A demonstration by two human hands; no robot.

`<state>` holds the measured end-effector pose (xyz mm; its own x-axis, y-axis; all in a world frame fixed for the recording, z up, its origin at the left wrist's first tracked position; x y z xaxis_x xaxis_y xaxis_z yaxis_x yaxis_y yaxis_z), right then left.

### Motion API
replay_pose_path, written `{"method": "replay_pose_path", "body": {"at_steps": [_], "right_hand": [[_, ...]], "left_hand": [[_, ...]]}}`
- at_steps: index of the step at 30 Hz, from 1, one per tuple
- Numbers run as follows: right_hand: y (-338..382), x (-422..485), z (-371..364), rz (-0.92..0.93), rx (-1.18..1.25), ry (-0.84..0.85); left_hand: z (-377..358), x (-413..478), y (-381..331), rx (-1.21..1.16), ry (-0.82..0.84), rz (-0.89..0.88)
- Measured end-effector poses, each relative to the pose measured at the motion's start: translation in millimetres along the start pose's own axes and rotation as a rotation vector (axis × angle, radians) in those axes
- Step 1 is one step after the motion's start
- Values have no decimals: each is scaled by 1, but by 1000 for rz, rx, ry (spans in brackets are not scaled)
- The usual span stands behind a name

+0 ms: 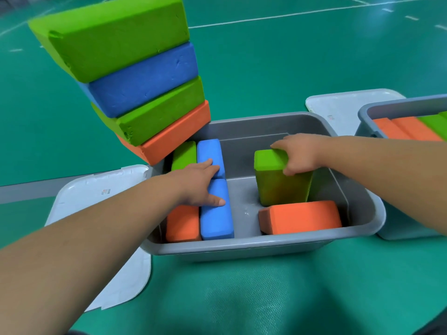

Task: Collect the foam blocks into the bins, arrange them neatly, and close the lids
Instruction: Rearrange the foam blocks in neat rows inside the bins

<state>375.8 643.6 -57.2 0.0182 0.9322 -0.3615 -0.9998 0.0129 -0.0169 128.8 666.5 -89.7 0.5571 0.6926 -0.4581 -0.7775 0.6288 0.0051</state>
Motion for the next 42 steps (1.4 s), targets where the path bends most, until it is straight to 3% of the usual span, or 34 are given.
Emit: {"method": "replay_pose_path", "body": {"at_steps": [4,7,14,23,32,38,42], "right_hand": [[22,-2,36,40,178,-201],[31,1,55,-74,307,-336],[63,16,57,-222,360,-456],[87,45,16,-270,338,-378],[95,74,-20,-262,284,-226],[92,70,-23,-210,268,-230],[84,72,-23,-169,344,-162]], "left_hand": [[-1,1,3,17,27,-35],[-6,1,2,60,94,-34],[-8,2,-3,68,122,-36],[-9,-1,4,66,51,-38],[-9,1,-2,67,73,-92],[-10,3,-2,98,92,-82],[-7,3,-5,139,120,-45]]}}
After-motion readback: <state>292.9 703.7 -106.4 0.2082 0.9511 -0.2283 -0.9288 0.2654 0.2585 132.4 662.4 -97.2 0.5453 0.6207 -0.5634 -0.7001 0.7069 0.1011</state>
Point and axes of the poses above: each hand's wrist, its own x-axis towards the middle knuckle, its own z-axis out of the back of the hand, y = z × x, the point moved 9 cm from there along x, towards the middle knuckle, and after that the axes turned 3 degrees about x, right-handed, at the moved point
